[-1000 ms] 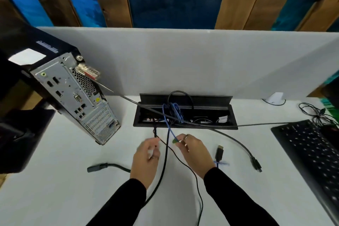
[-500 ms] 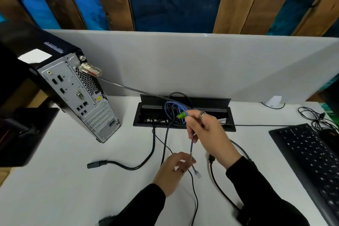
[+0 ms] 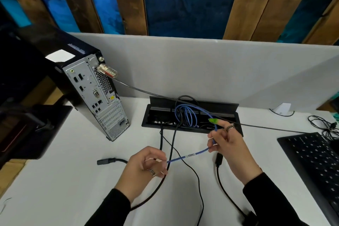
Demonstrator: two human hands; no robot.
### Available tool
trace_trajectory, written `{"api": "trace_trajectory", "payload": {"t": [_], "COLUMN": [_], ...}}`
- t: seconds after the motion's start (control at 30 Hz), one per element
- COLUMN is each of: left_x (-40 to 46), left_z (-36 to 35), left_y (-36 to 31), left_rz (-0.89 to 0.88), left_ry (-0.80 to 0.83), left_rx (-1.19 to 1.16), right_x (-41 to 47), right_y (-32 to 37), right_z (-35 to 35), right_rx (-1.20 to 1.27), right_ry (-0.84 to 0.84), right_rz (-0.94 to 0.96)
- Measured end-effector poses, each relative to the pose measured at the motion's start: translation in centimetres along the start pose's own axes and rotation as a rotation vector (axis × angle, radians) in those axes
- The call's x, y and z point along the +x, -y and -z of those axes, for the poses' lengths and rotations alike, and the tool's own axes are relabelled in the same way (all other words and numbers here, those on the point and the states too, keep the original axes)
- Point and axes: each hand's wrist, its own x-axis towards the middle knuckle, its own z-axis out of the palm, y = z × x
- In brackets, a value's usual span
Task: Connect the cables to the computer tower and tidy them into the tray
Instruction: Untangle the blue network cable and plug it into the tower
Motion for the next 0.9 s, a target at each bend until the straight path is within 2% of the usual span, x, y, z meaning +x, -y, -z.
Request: {"api": "trace_trajectory", "payload": {"t": [0.1, 0.2, 0.3, 0.37, 0.47, 0.57, 0.7, 0.9], "left_x": [-0.7, -1.2, -1.5, -1.6, -1.7, -1.8, -1.7, -1.4], "left_z": [0.2, 0.0, -0.5, -0.4, 0.3, 0.7, 0.6, 0.2], "left_y": [-1.1, -2.0, -3.0, -3.4, -3.7, -3.6, -3.8, -4.4], "left_rz": [-0.090, -0.102, -0.109, -0.121, -0.145, -0.172, -0.207, -0.247], "left_ry": [-0.141, -0.188, -0.232, -0.270, -0.310, -0.300, -0.308, -0.308], "left_rx": [-0.225, -0.469, -0.547, -0.514, -0.422, -0.334, -0.265, -0.230], "right_x": [-0.7, -1.3, -1.8, -2.1, -3.1, -3.9, -3.9, -4.0], "right_y": [-2.1, -4.3, -5.7, -6.2, -6.2, -5.6, -4.8, -4.9], "right_z": [-0.7, -2.2, -4.0, -4.7, -5.4, -6.3, -8.2, -9.9], "right_rx": [-0.040, -0.175, -0.363, -0.545, -0.973, -1.140, -1.091, -0.807], "right_ry": [-0.014, 0.042, 0.048, 0.063, 0.039, -0.019, 0.019, 0.029], "right_rz": [-0.055, -0.121, -0.126, -0.020, 0.244, 0.455, 0.610, 0.573]}}
